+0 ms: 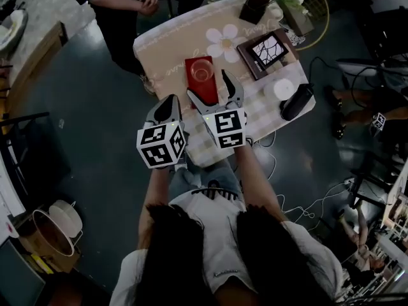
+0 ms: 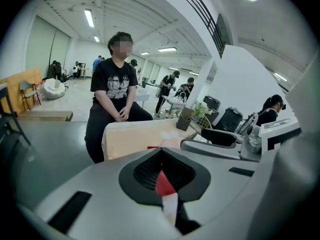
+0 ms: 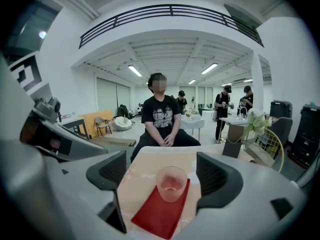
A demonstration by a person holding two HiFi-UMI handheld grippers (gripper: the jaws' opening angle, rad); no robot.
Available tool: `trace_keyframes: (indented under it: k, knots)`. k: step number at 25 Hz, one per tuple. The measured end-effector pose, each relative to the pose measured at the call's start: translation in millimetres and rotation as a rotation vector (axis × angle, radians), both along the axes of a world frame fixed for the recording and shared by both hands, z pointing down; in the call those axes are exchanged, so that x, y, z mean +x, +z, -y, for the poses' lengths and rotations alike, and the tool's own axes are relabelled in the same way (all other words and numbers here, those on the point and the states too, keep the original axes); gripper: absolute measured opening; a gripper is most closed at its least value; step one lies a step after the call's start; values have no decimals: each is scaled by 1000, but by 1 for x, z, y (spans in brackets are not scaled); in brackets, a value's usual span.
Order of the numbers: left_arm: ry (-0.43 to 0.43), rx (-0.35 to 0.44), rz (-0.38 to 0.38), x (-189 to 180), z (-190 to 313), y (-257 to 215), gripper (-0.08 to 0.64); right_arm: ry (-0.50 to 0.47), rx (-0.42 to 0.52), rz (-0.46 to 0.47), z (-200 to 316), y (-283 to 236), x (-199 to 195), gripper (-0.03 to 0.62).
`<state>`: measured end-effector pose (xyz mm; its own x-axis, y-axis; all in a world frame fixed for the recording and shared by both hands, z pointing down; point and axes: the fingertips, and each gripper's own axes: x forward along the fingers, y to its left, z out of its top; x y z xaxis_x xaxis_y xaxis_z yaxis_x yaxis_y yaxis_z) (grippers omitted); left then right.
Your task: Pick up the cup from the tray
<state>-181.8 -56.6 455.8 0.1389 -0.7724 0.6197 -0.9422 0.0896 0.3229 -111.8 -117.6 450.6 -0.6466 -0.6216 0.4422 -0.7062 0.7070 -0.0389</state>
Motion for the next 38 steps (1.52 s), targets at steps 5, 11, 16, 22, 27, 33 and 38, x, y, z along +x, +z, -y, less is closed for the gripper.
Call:
trace_keyframes:
  k: [5,11,16,22,27,33,38]
  knots:
    - [-44,-24,-13,2,19,18,5,-38,-52,-16,25,32,-10,420]
    - [-64,-76,6,-2,32,43,5,-83,-71,-91,48,73,-20,419]
    - [-89,-103,8,-7,37,60,5,-99,-100,-121,54,99,-26,419]
    - [-84,-105,7,-1,37,65,5,-107,-138,-165,55,124,-29,419]
    - [-90,-109,14,-1,32,67,5,-97,-126,-180,58,128,-30,416]
    - [-91,-97,32,-7,32,60,5,-103,-167,-149,55,126,-31,407]
    - [-73,-98,34,-3,30,57,5,-86,-170,-115,48,109,-22,405]
